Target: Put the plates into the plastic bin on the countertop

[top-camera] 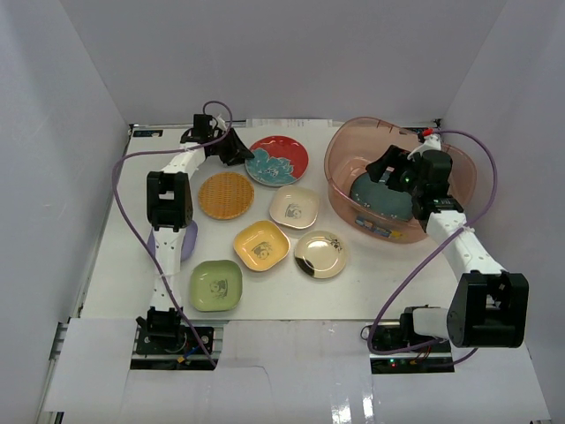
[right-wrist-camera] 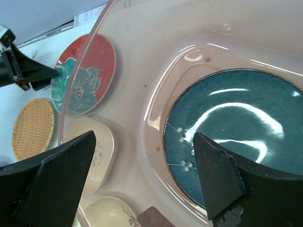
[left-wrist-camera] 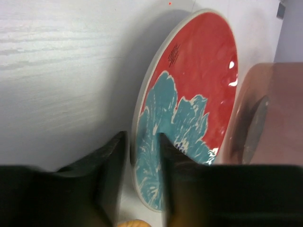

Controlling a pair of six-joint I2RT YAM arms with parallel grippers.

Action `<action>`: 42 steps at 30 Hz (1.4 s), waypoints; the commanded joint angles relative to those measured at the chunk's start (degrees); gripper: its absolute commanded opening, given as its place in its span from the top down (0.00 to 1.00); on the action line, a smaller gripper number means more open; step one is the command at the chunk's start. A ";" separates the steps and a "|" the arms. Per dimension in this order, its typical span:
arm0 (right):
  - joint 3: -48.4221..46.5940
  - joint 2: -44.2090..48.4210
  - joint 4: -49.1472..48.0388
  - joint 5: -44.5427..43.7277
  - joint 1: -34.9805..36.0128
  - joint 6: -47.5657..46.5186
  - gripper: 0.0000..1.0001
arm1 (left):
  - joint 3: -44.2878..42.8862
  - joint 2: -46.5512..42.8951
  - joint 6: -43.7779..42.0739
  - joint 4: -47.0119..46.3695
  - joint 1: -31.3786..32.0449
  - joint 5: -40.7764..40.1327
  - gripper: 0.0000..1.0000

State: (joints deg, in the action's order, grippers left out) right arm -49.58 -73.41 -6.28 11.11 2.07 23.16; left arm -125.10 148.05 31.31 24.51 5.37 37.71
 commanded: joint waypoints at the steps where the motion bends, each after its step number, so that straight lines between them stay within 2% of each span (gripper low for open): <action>1: 0.19 -0.25 -3.12 0.31 1.45 0.04 0.11 | -0.33 0.66 0.59 -0.25 0.00 3.15 0.63; 7: 0.36 -0.51 -4.00 1.80 2.15 1.54 0.14 | 5.12 -0.83 3.93 -6.31 0.00 5.88 0.83; 9: 0.28 -0.33 -3.74 2.07 2.24 1.80 0.14 | 6.00 -1.88 4.02 -7.28 -0.09 5.62 0.97; 10: -0.25 -0.33 -3.13 2.24 2.42 1.89 0.14 | 7.22 -2.32 4.98 -7.98 -0.35 5.62 1.00; 13: -2.61 0.10 -1.89 3.56 2.85 1.80 0.15 | 11.09 -6.26 9.45 -15.61 -1.76 8.76 1.00; 17: -7.18 1.07 -0.93 6.89 5.22 0.84 0.12 | 22.50 -14.00 25.15 -33.53 -4.04 12.55 1.00; 18: -8.33 1.07 -0.58 7.69 5.84 -0.03 0.11 | 23.40 -15.32 27.29 -39.05 -4.83 13.17 1.00; 22: -14.30 0.29 1.36 11.20 11.10 -2.24 0.07 | 25.08 -21.21 33.54 -46.91 -5.19 14.49 1.00; 26: -20.45 -1.56 2.76 11.38 17.17 -4.87 0.02 | 28.23 -28.49 36.54 -52.27 -7.91 13.79 1.00; 29: -23.79 -4.19 3.82 11.48 19.64 -4.53 0.02 | 30.35 -33.76 35.93 -51.86 -8.09 13.35 1.00; 32: -26.35 -6.48 4.44 11.04 20.61 -3.12 0.04 | 36.39 -38.69 34.35 -52.37 -8.09 13.53 1.00; 36: -32.22 -11.30 6.20 8.31 20.79 -1.63 0.04 | 51.66 -50.10 34.52 -55.27 -8.09 13.70 1.00; 38: -33.91 -13.50 7.96 9.88 20.96 -0.14 0.03 | 55.56 -54.15 34.52 -56.23 -7.74 12.92 1.00; 42: -33.66 -15.36 5.25 14.27 21.84 2.50 0.01 | 60.84 -58.03 32.86 -55.98 -6.24 12.30 1.00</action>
State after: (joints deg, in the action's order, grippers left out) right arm -81.12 -88.42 0.47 21.69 22.85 23.22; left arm -65.67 94.13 63.33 -26.48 -1.85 50.26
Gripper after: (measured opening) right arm 0.989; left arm 0.065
